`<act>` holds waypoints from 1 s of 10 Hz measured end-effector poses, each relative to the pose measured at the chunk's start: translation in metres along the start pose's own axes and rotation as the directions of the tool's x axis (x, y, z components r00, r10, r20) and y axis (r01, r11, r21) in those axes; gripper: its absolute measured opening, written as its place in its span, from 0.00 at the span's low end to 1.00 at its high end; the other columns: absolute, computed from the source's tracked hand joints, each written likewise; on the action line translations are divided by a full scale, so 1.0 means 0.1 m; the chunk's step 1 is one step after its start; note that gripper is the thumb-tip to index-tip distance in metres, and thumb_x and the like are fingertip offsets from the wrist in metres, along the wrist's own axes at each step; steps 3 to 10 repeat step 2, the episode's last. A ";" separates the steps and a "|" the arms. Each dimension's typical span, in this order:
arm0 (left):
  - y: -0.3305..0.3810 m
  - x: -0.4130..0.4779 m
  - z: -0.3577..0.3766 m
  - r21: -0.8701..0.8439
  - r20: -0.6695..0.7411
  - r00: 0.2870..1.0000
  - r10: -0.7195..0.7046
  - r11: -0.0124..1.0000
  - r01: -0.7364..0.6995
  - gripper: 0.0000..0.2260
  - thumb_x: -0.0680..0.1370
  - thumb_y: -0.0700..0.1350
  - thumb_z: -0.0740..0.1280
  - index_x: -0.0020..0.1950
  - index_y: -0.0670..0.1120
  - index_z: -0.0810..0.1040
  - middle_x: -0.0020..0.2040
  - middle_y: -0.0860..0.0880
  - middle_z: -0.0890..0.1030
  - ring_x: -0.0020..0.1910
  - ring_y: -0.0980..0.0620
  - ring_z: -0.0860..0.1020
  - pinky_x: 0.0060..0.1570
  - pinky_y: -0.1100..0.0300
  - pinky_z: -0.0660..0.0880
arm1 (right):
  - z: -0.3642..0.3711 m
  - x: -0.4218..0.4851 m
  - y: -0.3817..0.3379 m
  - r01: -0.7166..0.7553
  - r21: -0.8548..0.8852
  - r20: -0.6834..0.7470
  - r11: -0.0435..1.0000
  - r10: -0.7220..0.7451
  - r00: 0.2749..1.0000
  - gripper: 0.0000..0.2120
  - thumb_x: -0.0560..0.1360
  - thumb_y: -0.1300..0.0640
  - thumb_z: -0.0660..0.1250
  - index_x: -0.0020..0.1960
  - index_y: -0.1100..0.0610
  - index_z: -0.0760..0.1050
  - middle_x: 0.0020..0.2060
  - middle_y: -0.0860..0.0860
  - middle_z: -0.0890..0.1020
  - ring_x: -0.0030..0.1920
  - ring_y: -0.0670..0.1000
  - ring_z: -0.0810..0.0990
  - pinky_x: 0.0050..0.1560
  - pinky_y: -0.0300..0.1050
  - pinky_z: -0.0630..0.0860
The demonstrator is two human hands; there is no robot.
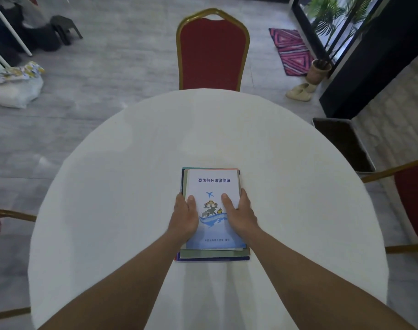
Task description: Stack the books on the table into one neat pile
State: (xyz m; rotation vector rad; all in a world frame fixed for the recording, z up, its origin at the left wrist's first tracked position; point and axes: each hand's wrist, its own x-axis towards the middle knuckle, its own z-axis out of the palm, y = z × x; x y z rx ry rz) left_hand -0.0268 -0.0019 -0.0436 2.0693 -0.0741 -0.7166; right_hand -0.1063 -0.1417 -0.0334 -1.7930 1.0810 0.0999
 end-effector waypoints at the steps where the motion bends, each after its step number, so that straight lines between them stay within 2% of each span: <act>1: 0.08 0.01 -0.08 0.099 0.025 0.999 -0.025 0.995 0.022 0.23 0.82 0.58 0.49 0.68 0.45 0.65 0.67 0.43 0.74 0.63 0.42 0.75 0.64 0.48 0.71 | -0.08 -0.03 -0.04 0.002 0.023 0.020 1.000 -0.002 1.000 0.38 0.70 0.25 0.59 0.71 0.48 0.65 0.69 0.49 0.78 0.67 0.56 0.79 0.71 0.61 0.70; 2: 0.27 0.00 -0.22 0.221 0.012 1.000 0.000 0.975 -0.003 0.24 0.79 0.60 0.50 0.67 0.45 0.65 0.67 0.41 0.74 0.63 0.40 0.74 0.64 0.43 0.71 | -0.22 -0.14 -0.23 0.087 0.049 0.009 0.995 -0.088 0.996 0.27 0.78 0.34 0.63 0.69 0.50 0.65 0.66 0.49 0.78 0.65 0.54 0.78 0.64 0.50 0.73; 10: 0.27 0.00 -0.22 0.221 0.012 1.000 0.000 0.975 -0.003 0.24 0.79 0.60 0.50 0.67 0.45 0.65 0.67 0.41 0.74 0.63 0.40 0.74 0.64 0.43 0.71 | -0.22 -0.14 -0.23 0.087 0.049 0.009 0.995 -0.088 0.996 0.27 0.78 0.34 0.63 0.69 0.50 0.65 0.66 0.49 0.78 0.65 0.54 0.78 0.64 0.50 0.73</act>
